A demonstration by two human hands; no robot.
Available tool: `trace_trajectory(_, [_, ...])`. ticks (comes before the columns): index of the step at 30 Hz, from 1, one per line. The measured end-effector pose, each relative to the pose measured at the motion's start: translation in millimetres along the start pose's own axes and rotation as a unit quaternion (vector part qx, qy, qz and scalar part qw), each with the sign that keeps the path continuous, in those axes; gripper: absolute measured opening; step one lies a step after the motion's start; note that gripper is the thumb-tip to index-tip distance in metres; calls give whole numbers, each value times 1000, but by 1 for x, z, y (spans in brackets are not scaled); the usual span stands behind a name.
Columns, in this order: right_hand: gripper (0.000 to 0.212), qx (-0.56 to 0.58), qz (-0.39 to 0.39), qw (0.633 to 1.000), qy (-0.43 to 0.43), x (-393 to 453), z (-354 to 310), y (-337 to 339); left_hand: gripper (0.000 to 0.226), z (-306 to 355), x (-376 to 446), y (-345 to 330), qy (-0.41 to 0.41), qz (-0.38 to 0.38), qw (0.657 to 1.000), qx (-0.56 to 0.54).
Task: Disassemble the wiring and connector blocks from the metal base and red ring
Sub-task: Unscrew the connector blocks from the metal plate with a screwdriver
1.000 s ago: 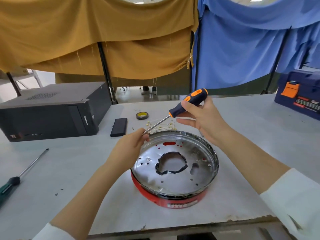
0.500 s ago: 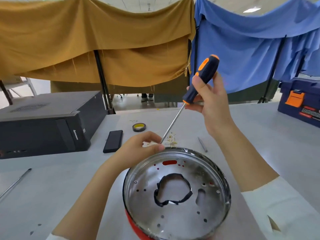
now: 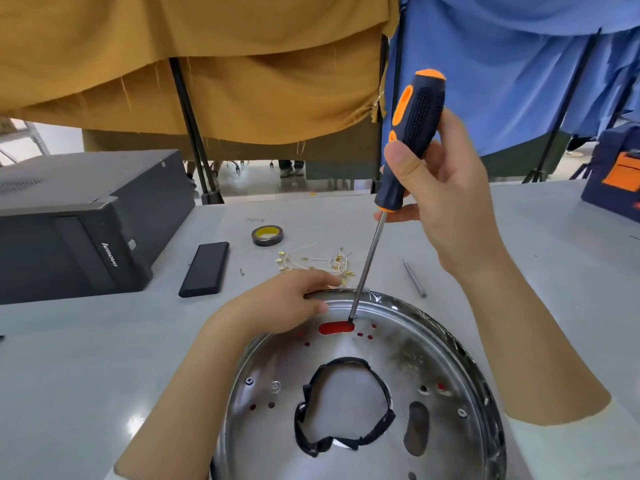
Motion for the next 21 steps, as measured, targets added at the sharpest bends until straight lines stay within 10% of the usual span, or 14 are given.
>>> trace_trajectory(21, [29,-66,4,998,22,7,7,1,46,-8,9,-3,-26,29,999,36])
Point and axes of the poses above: each hand's wrist, its own x-axis towards the middle knuckle, its own y-axis out of the back of the hand, z = x × y, the point moved 5 cm from there along x, towards the middle knuckle, and after that the axes turned 5 degrees about y, right-handed, at the moved point
